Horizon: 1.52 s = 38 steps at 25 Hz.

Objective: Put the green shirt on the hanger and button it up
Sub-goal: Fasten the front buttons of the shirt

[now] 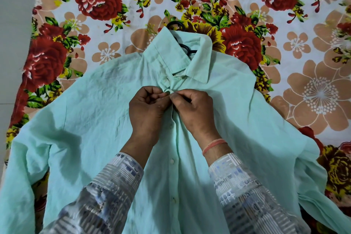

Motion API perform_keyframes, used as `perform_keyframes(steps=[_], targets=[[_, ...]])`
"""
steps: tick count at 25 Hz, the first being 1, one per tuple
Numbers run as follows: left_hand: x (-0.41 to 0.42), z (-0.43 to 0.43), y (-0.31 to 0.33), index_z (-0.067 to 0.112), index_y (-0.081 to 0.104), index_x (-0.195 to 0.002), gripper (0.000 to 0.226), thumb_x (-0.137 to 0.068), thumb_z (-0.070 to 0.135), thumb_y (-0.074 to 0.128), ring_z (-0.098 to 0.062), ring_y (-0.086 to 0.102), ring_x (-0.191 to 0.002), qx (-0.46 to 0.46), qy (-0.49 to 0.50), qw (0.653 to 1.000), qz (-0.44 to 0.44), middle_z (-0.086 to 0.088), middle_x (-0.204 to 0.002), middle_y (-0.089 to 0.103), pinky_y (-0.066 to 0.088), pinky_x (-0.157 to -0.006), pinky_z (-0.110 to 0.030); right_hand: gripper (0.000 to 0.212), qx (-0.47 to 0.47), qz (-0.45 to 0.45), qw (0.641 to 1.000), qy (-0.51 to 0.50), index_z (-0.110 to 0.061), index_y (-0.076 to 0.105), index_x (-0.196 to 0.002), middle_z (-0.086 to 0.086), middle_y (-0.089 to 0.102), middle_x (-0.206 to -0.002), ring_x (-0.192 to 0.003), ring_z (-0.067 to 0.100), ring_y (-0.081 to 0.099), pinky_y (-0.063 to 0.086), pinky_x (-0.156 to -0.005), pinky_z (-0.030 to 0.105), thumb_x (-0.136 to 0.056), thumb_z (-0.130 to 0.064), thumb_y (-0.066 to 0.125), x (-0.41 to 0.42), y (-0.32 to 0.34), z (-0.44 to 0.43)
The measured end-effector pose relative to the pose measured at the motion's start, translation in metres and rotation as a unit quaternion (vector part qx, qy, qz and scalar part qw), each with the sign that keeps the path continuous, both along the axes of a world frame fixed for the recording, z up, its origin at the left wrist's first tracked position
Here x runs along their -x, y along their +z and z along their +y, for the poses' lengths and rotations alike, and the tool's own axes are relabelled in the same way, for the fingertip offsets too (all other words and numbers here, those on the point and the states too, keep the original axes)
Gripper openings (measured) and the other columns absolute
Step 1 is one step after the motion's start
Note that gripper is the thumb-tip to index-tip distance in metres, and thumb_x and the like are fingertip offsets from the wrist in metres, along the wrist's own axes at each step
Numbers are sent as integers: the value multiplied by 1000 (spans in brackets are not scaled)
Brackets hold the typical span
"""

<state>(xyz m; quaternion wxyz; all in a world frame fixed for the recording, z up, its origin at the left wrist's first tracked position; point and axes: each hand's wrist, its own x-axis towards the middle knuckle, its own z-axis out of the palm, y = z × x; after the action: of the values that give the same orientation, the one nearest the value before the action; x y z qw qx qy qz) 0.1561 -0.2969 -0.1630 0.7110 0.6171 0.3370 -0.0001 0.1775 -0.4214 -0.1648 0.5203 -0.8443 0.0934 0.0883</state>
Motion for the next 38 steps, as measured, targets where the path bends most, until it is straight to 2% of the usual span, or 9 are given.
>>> perform_keyframes(steps=[4, 7, 12, 16, 20, 24, 28, 32, 38], targets=[[3, -3, -3, 10, 72, -96, 26, -83, -6, 87, -16, 77, -86, -23, -1, 999, -24, -8, -90, 79, 63, -85, -28, 17, -25, 45, 999, -17, -26, 83, -84, -12, 72, -59, -60, 10, 69, 64, -72, 46, -84, -40, 74, -13, -7, 1], [3, -4, -6, 5, 73, -99, 24, -83, -1, 89, -16, 78, -88, -21, 4, 999, -24, -9, -92, 79, 64, -87, -31, 14, -41, 74, 996, -13, -25, 83, -84, -9, 73, -61, -63, 13, 72, 67, -75, 48, -88, -38, 77, -17, -11, -1], [4, 3, -8, 5, 72, -102, 22, -87, -7, 83, -26, 80, -96, 36, -5, 999, -24, -19, -100, 81, 64, -97, -42, 11, -100, 121, 988, -5, -16, 85, -89, 19, 76, -72, -62, 16, 66, 64, -69, 43, -94, -26, 81, -19, -6, -5], [3, 5, -5, 7, 74, -99, 23, -86, -8, 83, -24, 81, -98, 46, -17, 999, -19, -14, -100, 83, 64, -97, -39, 21, -40, 95, 994, 24, -26, 80, -87, -13, 70, -61, -65, 10, 67, 66, -77, 53, -93, -44, 70, -19, -10, -4], [1, 2, -4, 9, 74, -97, 23, -89, -12, 75, -24, 80, -95, 10, -13, 1000, -7, -14, -99, 83, 64, -97, -43, 28, -26, 70, 997, 33, -19, 71, -86, -2, 66, -60, -59, 17, 60, 61, -71, 56, -94, -44, 61, -11, -10, -2], [-7, 9, 9, 4, 76, -100, 6, -95, 3, 76, -24, 77, -82, 66, 16, 997, 26, -12, -86, 76, 67, -91, -46, 38, -24, 32, 999, -4, -10, 70, -76, 4, 71, -63, -62, 22, 72, 63, -69, 52, -98, -41, 65, -11, -3, -2], [-25, 16, 15, 22, 77, -101, 19, -86, 23, 89, -15, 71, -74, -178, -33, 983, -15, 0, -83, 75, 63, -77, -35, 9, 47, -82, 992, -79, -18, 82, -97, -2, 82, -89, -81, 11, 76, 62, -83, 31, -90, -19, 76, -23, 0, 2], [-51, 16, 10, 17, 84, -105, 18, -89, 12, 79, -18, 76, -90, -392, -176, 898, -94, 0, -101, 81, 59, -87, -30, 17, 54, -92, 990, -89, -13, 83, -106, 2, 83, -95, -85, 10, 76, 53, -81, 9, -90, -16, 80, -36, -1, 14], [-68, 10, 4, 12, 84, -98, 16, -83, 12, 79, -39, 71, -86, -505, -247, 825, -67, -14, -94, 74, 54, -71, -38, 14, 89, -28, 989, -116, -23, 85, -96, -6, 83, -89, -81, 13, 76, 62, -76, 33, -91, -33, 78, -54, 0, 25]])
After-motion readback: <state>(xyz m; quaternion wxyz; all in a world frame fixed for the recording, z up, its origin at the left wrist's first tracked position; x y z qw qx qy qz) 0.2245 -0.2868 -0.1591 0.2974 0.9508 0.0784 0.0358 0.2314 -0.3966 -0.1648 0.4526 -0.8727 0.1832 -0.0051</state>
